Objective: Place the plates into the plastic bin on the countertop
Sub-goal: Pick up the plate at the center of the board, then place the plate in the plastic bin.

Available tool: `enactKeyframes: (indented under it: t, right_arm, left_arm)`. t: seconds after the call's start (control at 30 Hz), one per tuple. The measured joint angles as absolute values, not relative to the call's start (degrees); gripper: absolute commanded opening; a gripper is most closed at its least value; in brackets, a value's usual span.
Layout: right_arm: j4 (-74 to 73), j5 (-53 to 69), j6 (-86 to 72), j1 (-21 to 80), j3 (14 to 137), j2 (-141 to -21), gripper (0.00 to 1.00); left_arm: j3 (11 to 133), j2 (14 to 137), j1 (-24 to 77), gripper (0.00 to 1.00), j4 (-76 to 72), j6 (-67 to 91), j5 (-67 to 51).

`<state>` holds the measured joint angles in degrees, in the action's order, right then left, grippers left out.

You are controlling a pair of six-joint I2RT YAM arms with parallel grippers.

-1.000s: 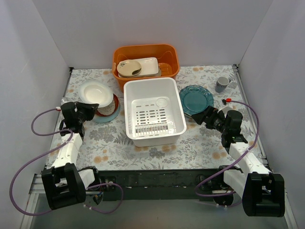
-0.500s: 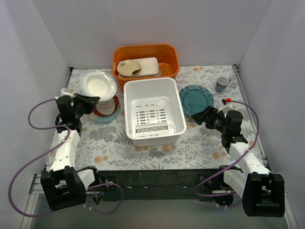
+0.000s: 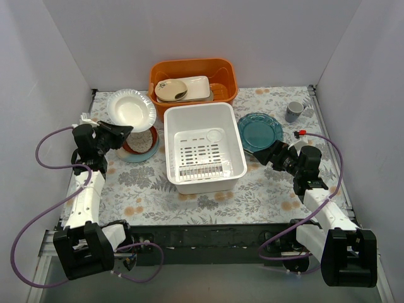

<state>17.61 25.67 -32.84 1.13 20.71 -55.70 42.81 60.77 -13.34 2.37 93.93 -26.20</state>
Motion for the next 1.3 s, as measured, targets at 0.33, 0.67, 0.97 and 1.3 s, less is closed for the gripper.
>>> enactKeyframes:
  t: [0.33,0.67,0.97,1.3]
  right_arm:
    - [17.74,25.47,-32.58,1.13,20.71,-55.79,0.97]
    - [17.61,25.58,-31.97,-0.43,20.71,-57.21,0.98]
    - [18.17,26.15,-32.18,-2.39,20.71,-57.63,0.98]
    - [18.39,27.18,-32.62,-2.98,20.69,-58.08,0.97]
  left_arm:
    - [43.13,60.77,-13.34,0.0,2.44,94.41,-29.19]
    - [43.11,62.0,-13.34,0.0,-3.22,98.02,-35.33]
    - [42.57,65.95,-13.34,0.0,-10.04,101.43,-43.66]
    - [42.61,67.18,-13.34,0.0,-16.53,103.55,-51.57]
